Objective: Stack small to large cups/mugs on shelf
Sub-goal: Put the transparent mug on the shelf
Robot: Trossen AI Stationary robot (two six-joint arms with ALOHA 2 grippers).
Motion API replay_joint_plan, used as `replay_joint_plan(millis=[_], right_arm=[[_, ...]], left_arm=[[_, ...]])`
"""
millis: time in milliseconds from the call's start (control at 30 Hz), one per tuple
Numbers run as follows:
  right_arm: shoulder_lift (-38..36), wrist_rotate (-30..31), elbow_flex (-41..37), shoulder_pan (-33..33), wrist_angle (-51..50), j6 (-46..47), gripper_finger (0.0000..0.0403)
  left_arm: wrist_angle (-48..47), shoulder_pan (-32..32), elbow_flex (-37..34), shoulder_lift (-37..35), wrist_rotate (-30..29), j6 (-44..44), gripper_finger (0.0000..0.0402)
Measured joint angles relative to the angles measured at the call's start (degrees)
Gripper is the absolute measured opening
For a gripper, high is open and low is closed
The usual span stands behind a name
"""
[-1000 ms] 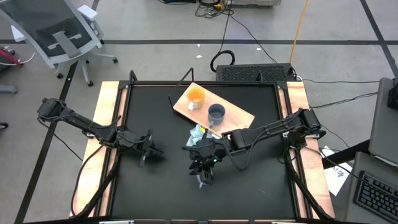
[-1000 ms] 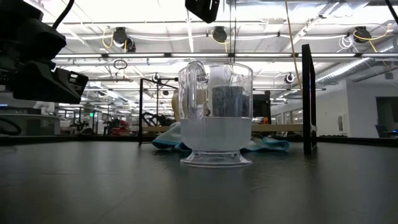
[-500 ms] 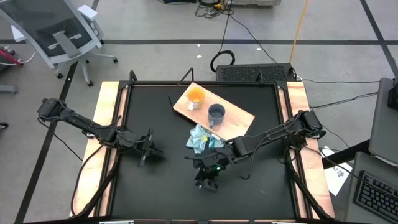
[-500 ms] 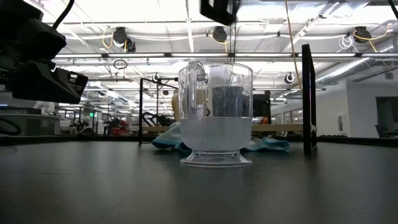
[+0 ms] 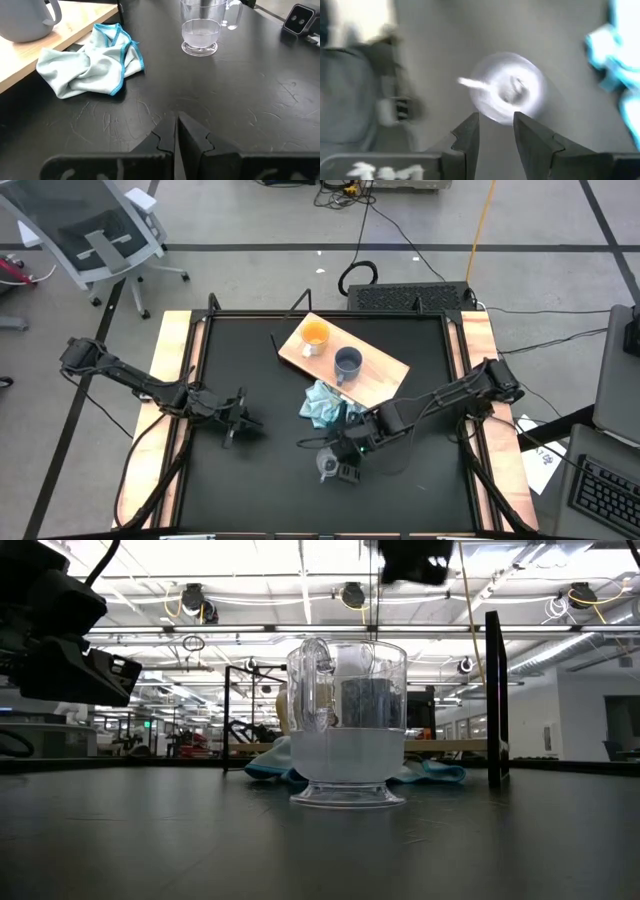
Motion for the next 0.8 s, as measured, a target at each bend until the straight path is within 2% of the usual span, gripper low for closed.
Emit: replay_joint_plan(millis=[133,467,800], right_arm=[[0.12,0.44,-0.03,-2.18,-5.73,1.46,0.0111],[0.66,0.27,-0.07,-3.98,-5.43,-4.66,0.0147],[0.66,0.28,-0.64,-6.02,-4.64,-7.19,0.0256]], left_arm=[[0.00,0.00,0.00,0.00,-0.01,-0.45,0.0021],[-0.07,0.02,0.00,0.00,-0.36,0.60,0.0021],[-0.09,0.00,0.00,0.00,-0.38,0.93,0.0021]])
